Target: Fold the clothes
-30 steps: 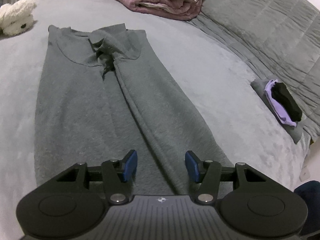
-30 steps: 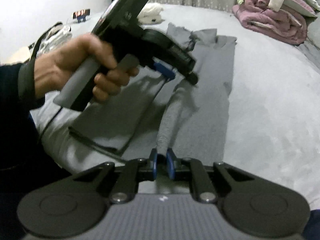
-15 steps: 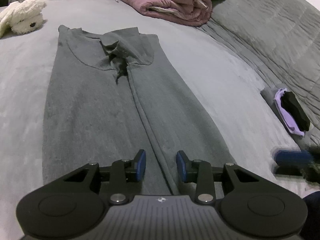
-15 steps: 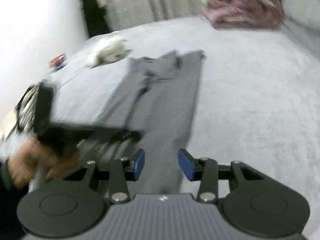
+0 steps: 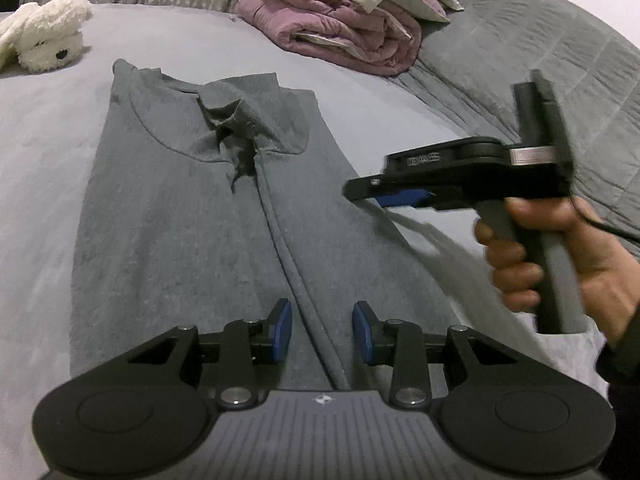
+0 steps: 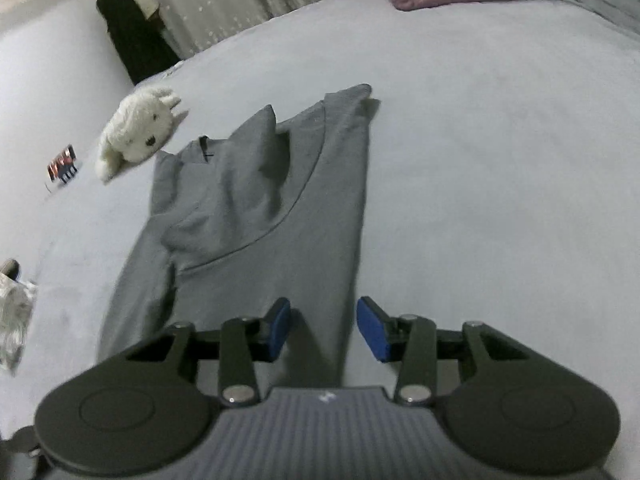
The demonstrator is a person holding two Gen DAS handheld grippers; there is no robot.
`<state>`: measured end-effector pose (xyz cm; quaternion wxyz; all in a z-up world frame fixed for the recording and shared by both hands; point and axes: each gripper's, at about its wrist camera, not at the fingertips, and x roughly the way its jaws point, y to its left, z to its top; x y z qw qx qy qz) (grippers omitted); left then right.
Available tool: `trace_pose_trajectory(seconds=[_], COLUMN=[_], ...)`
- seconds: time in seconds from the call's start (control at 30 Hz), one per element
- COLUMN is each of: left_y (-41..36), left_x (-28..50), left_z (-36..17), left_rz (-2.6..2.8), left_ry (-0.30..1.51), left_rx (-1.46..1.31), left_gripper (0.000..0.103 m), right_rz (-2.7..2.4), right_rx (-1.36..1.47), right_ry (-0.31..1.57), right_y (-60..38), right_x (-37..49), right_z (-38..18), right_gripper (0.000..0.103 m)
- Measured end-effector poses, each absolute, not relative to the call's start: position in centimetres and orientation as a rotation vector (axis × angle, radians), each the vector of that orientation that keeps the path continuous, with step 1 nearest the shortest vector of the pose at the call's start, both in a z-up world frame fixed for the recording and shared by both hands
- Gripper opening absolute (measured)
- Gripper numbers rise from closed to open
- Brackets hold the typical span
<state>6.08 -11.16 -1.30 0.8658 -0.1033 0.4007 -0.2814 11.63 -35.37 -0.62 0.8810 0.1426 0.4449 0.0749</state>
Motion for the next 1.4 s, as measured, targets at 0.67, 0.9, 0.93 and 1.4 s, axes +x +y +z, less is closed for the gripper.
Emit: trace_pose_trajectory(seconds=[0.67, 0.9, 0.93, 1.4], left_y=[-10.5, -10.2, -10.1, -9.7], left_x=[6.5, 6.7, 6.8, 6.9], left_z=[-1.0, -0.8, -0.9, -0.9], left_rz=[-0.601, -0.594, -0.592, -0.594], left_ry=[0.832, 0.820, 0.823, 0.827], left_rx=[-0.237, -0.215, -0.220, -0.209], left_gripper=[0.034, 0.034, 0.034, 0.034], right_rz=[0.175, 0.139, 0.136, 0.113], right_rx=[0.291, 0.230, 0.216, 0.283], right_ry=[0.811, 0.847, 0.851, 0.745], right_y=[-36.4, -36.1, -36.0, -37.7], right_x=[16.5, 22.4, 22.6, 24.0], right_z=[-0.2, -1.5, -1.6, -1.4], right_gripper=[0.046, 0.007, 0.007, 0.063])
